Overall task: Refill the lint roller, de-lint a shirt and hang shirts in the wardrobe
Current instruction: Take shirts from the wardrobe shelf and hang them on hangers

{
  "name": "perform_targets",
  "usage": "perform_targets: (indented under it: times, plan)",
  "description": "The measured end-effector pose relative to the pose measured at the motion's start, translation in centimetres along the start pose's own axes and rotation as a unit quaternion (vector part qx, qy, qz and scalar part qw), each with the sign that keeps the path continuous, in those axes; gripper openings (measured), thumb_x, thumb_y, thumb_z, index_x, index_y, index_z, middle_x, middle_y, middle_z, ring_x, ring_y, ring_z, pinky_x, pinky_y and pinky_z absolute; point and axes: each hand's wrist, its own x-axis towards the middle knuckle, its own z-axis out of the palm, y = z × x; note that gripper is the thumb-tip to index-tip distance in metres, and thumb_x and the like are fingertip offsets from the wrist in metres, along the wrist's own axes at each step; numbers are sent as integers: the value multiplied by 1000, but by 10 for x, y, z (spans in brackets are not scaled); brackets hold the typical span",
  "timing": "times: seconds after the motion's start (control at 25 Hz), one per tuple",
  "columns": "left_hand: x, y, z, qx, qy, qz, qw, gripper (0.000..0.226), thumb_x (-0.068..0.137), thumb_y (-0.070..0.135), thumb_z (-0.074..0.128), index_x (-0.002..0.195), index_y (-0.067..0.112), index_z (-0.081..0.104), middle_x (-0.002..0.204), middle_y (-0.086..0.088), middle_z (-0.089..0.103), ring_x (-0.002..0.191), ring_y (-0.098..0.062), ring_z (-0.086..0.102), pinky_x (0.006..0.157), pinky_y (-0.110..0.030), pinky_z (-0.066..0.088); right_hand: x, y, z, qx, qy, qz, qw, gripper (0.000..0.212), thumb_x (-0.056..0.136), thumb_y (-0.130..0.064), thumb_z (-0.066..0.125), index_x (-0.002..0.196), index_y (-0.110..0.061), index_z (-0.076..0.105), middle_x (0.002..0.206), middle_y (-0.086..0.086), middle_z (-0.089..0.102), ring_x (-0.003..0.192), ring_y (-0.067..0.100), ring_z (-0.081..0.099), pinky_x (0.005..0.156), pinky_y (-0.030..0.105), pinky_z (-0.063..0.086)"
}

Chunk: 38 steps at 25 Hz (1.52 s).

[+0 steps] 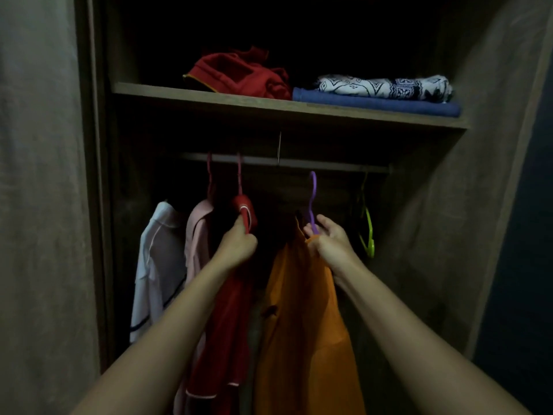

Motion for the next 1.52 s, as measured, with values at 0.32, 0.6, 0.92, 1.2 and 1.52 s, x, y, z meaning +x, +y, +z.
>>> perform_targets:
  times: [0.32,0.6,0.92,1.2,1.52]
  plan:
    - [-8,8,-5,-21,-6,21,1000,67,89,5,40,150,19,19,133,-15,53,100,-24,56,80,-21,37,95,-37,26,-125,21,-57,990,57,67,17,43,117,-6,57,102,10,62,100,24,61,70,25,48]
    - [-15,10,-11,4,-16,21,1000,68,84,3,41,149,16,23,119,-15,60,86,-20,57,67,-24,41,120,-11,30,-225,16,-30,974,26,85,3,46,100,-15,55,73,2,53,66,14,52,60,26,45]
    - [-11,17,-17,37,-33,15,999,72,83,3,43,150,19,19,124,-13,56,97,-23,56,80,-26,42,144,-32,18,-347,-20,-15,937,21,91,-7,46,105,-7,62,97,13,57,83,23,57,56,18,41]
    - [-28,43,-38,314,106,122,936,46,90,50,51,111,10,60,104,-17,67,100,-36,62,80,-37,48,105,-45,29,-480,93,-302,819,29,83,-29,55,103,-10,64,103,10,65,95,28,62,80,31,48]
    - [22,185,-126,221,405,491,739,27,90,29,48,86,7,63,82,-12,66,73,-29,65,60,-36,49,75,-153,-7,-502,227,-602,578,54,82,-50,44,120,-12,52,127,11,53,118,25,44,104,38,28]
